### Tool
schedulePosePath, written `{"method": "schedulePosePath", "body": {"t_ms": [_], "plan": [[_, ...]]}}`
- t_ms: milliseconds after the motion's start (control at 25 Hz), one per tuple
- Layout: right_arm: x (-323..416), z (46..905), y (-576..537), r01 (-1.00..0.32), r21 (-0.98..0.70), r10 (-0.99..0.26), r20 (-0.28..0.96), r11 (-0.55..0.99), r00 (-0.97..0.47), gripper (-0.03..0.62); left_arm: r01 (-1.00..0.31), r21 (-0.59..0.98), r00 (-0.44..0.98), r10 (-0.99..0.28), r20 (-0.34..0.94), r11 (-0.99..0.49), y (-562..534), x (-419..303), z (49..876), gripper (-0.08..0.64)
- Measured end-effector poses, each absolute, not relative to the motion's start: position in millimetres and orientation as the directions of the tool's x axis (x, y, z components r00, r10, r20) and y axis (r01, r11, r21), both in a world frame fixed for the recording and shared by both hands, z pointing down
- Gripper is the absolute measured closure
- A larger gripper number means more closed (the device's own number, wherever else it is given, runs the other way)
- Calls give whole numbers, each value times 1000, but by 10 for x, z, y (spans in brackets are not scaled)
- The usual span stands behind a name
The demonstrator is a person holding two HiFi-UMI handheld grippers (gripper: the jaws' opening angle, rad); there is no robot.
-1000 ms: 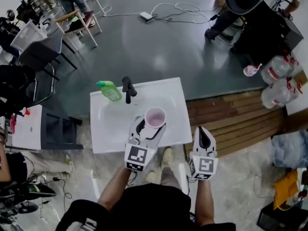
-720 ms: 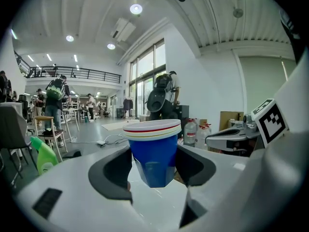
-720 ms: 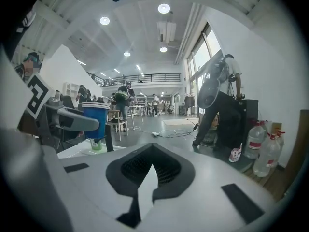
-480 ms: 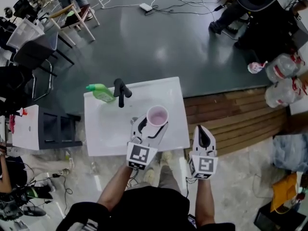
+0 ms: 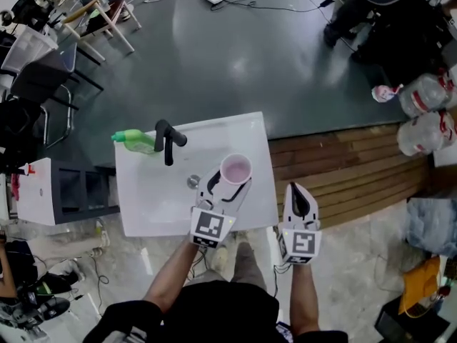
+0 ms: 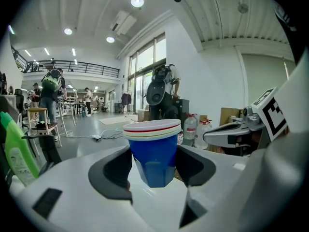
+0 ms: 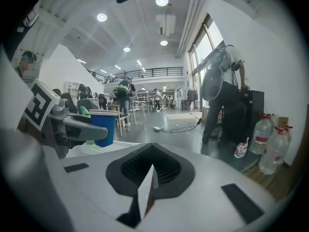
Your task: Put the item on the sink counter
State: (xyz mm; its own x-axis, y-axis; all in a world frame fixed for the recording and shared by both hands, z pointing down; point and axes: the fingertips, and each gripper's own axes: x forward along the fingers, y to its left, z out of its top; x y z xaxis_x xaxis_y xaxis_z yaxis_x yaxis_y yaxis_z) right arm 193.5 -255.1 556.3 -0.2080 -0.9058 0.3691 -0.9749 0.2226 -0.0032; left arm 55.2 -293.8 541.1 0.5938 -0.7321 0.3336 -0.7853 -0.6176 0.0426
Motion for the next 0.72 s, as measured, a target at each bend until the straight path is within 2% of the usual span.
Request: {"method": "schedulePosePath", "body": {"t_ms": [320,720], "plan": [[2002,5899,-2692,-975,-35,-884,416,219,-213,594,-779,49,602,-722,343,-626,-3128,689,5755,288],[2073,6194,-2888,-972,-71,-881,412,225,-234,594,-776,57,600,-708,373,-628,-3310,824,6159,288]]}}
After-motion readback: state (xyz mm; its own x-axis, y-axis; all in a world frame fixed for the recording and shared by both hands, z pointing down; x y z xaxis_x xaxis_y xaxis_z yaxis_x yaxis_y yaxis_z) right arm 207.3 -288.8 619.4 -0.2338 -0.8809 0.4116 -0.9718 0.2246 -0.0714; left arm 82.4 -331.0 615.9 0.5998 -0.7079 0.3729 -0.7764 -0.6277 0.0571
